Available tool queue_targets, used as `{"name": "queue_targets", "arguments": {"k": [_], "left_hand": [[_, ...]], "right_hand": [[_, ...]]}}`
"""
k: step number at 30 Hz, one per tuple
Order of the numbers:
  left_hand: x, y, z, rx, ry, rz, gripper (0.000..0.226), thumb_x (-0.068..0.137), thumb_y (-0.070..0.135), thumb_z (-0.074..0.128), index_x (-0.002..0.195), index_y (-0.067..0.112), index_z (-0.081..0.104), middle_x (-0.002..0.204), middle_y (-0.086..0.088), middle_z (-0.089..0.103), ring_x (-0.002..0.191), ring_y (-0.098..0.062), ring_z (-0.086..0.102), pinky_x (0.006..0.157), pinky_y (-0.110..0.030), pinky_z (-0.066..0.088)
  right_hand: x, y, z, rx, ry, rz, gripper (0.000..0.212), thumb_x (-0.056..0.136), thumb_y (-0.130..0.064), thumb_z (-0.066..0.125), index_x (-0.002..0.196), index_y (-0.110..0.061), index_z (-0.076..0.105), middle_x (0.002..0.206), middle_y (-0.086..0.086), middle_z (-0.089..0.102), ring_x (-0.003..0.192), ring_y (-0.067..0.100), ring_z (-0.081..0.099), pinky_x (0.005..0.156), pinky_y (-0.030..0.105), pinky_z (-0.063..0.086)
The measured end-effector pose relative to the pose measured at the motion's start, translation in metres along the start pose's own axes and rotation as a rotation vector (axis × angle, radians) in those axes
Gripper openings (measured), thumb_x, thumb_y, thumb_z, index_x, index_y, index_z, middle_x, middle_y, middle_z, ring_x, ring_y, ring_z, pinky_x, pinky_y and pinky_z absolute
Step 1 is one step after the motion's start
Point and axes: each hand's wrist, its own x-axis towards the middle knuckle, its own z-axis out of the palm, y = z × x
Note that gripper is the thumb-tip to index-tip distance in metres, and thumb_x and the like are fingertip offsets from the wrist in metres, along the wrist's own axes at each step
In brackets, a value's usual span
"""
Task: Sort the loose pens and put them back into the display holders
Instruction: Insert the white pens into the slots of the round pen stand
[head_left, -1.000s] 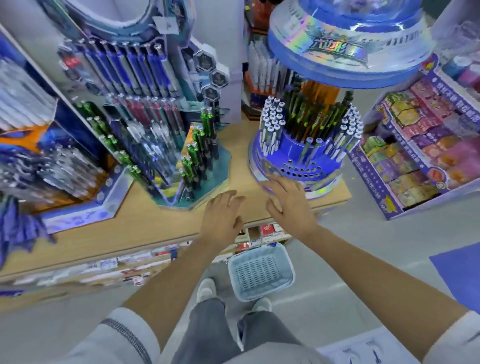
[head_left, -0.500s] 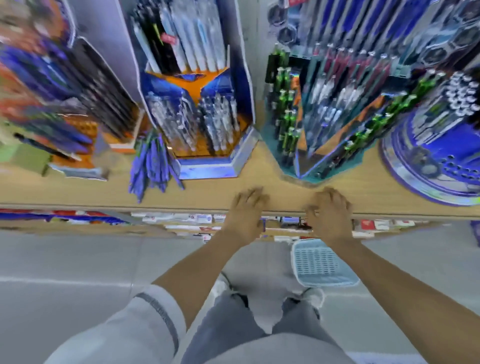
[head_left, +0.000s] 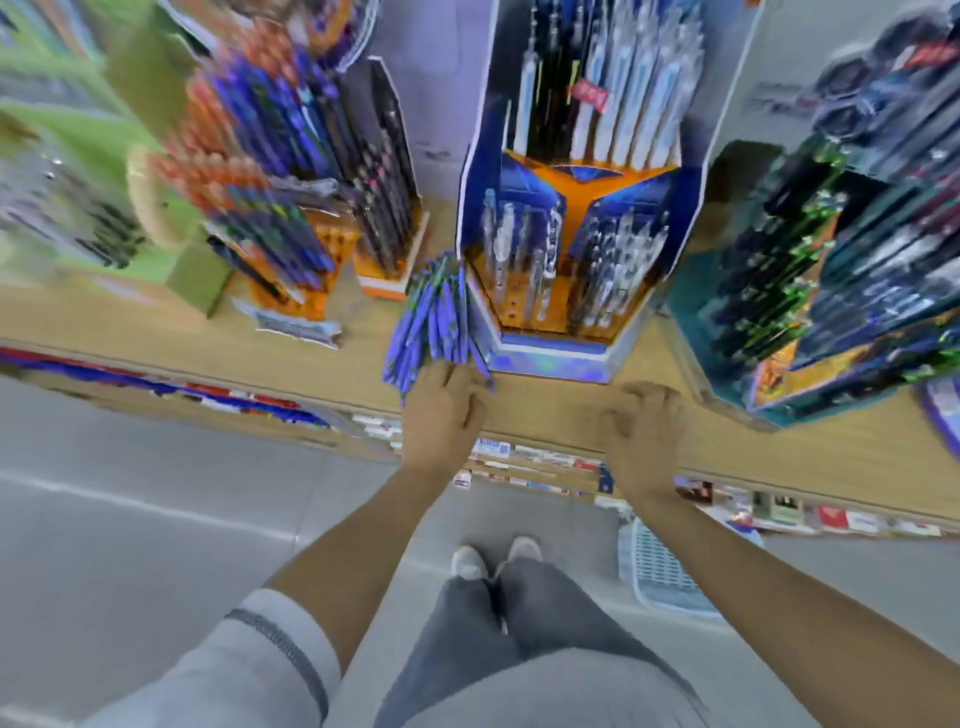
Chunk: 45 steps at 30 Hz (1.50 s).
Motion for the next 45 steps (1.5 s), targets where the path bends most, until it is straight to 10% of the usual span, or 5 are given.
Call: {"name": "queue_targets", "arguments": {"k": [11, 23, 30, 40, 45], "left_hand": [[0.032, -0.030, -0.030, 0.040, 0.121, -0.241, 0.041, 0.077, 0.030, 0.042, 0.106, 0.010, 0.063, 0.106, -0.014, 0.059, 0.094, -0.036, 0.053, 0.079, -0.040, 0.041], [0.078, -0.085, -0.049, -0.202, -0.278, -0.429, 0.042, 0.094, 0.035, 0.056, 0.123, 0.005, 0.051, 0.114, -0.015, 0.063, 0.110, -0.033, 0.056, 0.089, -0.039, 0.044], [0.103, -0.098, -0.049, -0.257, -0.492, -0.364, 0.027, 0.090, 0.026, 0.063, 0.104, 0.004, 0.064, 0.099, -0.016, 0.068, 0.094, -0.034, 0.063, 0.067, -0.029, 0.037], [0.112, -0.100, -0.053, -0.428, -0.583, -0.342, 0.033, 0.086, 0.026, 0.070, 0.113, 0.006, 0.068, 0.107, -0.014, 0.070, 0.098, -0.030, 0.065, 0.081, -0.036, 0.051], [0.115, -0.096, -0.057, -0.436, -0.613, -0.364, 0.007, 0.091, 0.022, 0.060, 0.095, 0.016, 0.062, 0.091, -0.010, 0.063, 0.086, -0.028, 0.058, 0.076, -0.036, 0.048]], "right_hand": [[0.024, -0.108, 0.044, 0.166, -0.390, -0.497, 0.036, 0.094, -0.017, 0.057, 0.129, -0.017, 0.049, 0.120, -0.001, 0.054, 0.103, 0.011, 0.053, 0.085, 0.040, 0.051], [0.052, -0.185, 0.112, -0.188, -0.333, -0.189, 0.053, 0.101, -0.033, 0.044, 0.143, -0.005, 0.030, 0.138, 0.019, 0.043, 0.113, 0.038, 0.055, 0.088, 0.041, 0.043], [0.059, -0.192, 0.120, -0.259, -0.309, -0.041, 0.051, 0.093, -0.021, 0.061, 0.134, -0.006, 0.036, 0.104, 0.018, 0.064, 0.094, 0.038, 0.063, 0.070, 0.042, 0.048], [0.066, -0.193, 0.126, -0.118, -0.295, 0.104, 0.047, 0.090, -0.025, 0.066, 0.125, -0.001, 0.045, 0.101, 0.017, 0.062, 0.096, 0.034, 0.062, 0.066, 0.029, 0.038], [0.066, -0.195, 0.121, -0.055, -0.311, 0.138, 0.038, 0.093, -0.017, 0.061, 0.124, 0.001, 0.048, 0.068, 0.002, 0.051, 0.078, 0.030, 0.060, 0.063, 0.032, 0.041]]}}
